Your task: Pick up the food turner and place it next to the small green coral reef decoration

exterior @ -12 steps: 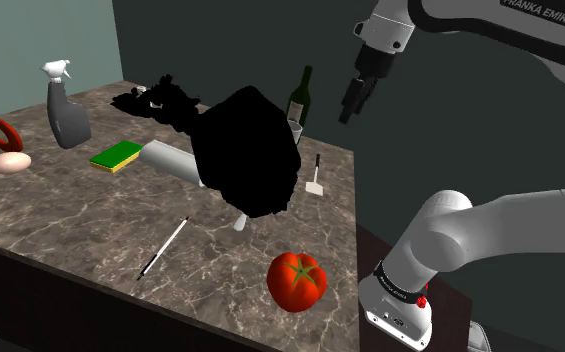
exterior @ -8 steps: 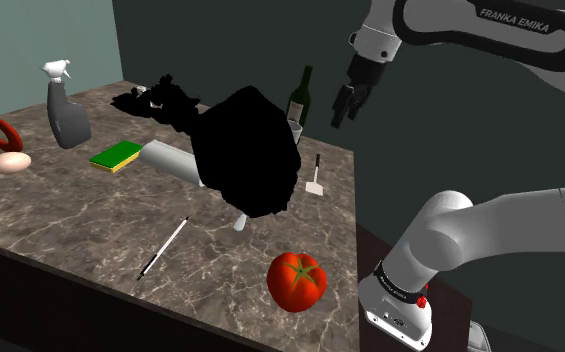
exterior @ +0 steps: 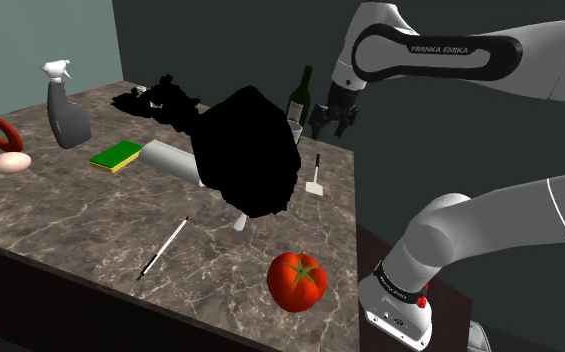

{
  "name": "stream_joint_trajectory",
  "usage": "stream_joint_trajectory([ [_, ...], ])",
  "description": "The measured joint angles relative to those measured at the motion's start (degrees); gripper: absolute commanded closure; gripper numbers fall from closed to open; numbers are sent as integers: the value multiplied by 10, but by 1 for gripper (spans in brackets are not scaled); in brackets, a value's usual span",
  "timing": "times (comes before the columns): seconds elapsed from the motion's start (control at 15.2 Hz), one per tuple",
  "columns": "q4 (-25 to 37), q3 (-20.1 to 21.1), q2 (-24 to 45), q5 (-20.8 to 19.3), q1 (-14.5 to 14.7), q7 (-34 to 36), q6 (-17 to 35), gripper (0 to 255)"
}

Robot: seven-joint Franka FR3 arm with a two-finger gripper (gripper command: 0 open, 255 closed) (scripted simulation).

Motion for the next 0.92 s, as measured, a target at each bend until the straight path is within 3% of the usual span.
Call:
stream_joint_trajectory([
  [0.92,-65,-3,176,-16,-129,272,240,0],
])
